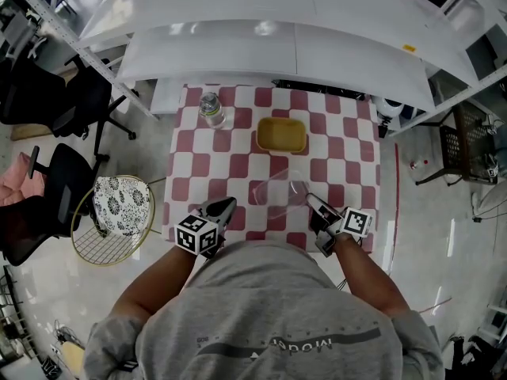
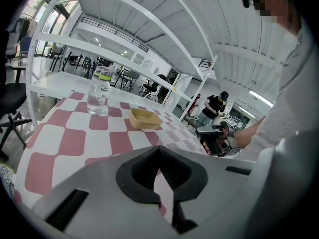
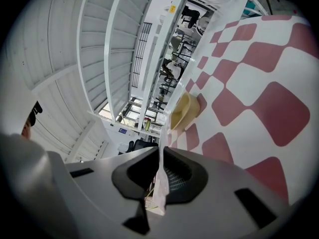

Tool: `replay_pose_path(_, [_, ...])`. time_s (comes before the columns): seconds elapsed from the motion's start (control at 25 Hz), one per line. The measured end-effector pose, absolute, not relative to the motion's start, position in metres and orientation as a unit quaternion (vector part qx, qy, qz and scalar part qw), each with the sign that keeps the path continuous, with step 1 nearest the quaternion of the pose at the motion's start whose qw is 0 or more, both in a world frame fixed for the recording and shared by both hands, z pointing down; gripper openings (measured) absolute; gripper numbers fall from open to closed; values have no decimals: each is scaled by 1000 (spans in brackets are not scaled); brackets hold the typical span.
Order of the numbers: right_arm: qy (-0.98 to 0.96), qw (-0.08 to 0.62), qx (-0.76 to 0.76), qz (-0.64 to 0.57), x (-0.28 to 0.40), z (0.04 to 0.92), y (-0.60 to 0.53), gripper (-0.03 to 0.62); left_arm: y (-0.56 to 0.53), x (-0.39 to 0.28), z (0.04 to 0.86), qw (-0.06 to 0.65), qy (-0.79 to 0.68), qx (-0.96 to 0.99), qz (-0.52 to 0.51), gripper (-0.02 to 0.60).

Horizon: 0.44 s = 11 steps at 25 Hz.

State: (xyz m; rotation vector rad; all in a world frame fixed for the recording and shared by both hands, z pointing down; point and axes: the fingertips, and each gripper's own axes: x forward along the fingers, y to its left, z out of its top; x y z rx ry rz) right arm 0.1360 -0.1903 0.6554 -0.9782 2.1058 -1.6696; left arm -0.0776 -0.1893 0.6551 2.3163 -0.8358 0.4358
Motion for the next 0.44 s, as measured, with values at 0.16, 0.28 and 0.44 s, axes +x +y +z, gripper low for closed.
replay_pose_path(0.16, [727, 139, -339, -580, 136, 657, -190, 41, -189, -78, 655, 315, -317, 879, 166, 0])
replay_pose_path(0.28, [726, 138, -340, -582, 136, 658, -190, 42, -190, -77, 655, 315, -317, 879, 166, 0])
replay_pose_path(0.44, [725, 136, -339, -583, 136, 659, -190, 42, -190, -77, 655, 315, -318, 879, 165, 0])
